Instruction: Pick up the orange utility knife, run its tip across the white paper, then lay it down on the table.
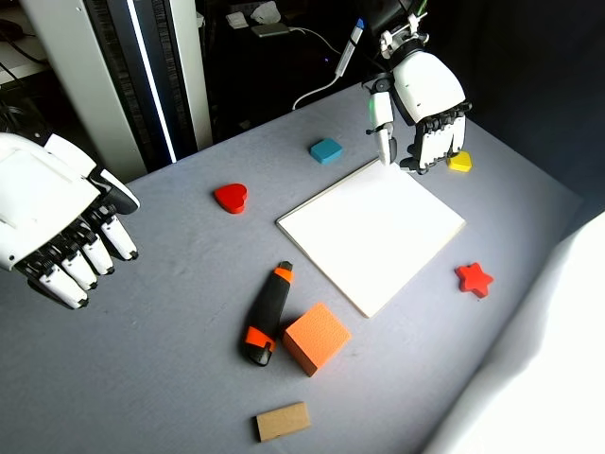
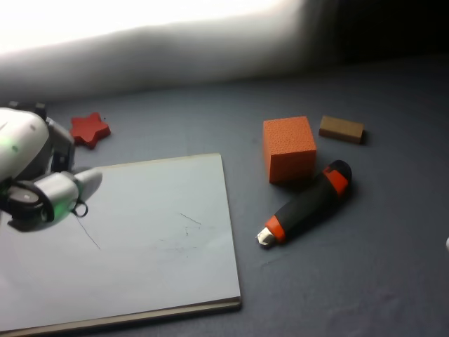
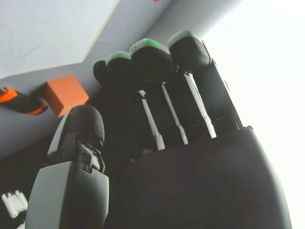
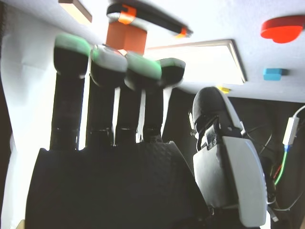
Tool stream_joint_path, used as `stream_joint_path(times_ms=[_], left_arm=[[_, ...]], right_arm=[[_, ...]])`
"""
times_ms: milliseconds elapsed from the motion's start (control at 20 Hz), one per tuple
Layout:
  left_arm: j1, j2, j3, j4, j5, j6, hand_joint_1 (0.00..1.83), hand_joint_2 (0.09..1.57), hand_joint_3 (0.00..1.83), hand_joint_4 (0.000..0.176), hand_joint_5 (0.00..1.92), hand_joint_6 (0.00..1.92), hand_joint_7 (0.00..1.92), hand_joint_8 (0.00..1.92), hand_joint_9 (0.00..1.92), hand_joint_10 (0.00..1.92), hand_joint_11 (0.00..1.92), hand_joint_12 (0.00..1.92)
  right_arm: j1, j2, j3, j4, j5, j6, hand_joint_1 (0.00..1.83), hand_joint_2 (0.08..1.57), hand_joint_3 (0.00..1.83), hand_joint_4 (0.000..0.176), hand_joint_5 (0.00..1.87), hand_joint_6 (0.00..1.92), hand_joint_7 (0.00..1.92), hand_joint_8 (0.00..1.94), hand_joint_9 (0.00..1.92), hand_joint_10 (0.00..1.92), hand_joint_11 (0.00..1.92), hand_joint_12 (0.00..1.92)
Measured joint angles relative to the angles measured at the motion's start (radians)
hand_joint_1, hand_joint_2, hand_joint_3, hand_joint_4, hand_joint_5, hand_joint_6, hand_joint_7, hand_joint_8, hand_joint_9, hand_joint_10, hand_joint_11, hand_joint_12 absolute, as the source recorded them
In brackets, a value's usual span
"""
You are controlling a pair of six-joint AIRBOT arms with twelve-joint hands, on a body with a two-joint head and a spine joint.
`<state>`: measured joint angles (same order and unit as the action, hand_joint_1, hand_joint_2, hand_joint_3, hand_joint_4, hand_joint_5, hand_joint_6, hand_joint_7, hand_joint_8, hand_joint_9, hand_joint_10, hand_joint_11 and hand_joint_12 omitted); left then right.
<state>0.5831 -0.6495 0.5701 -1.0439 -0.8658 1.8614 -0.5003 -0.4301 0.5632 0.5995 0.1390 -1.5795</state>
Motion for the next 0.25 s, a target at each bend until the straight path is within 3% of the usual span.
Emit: stream_joint_path(times_ms=[250], left_arm=[[-0.054,0.0,-0.003,-0.009,0.04,0.046,0.3,1.43,0.0,0.0,0.75,1.7,0.94,1.65,0.93,1.83,0.85,1.92]], right_arm=[[0.017,-0.019,0.011,-0.043,-0.034,0.1,0.08,1.31,0.0,0.0,0.95,1.72,1.13,1.81,1.14,1.92,0.97,1.92]])
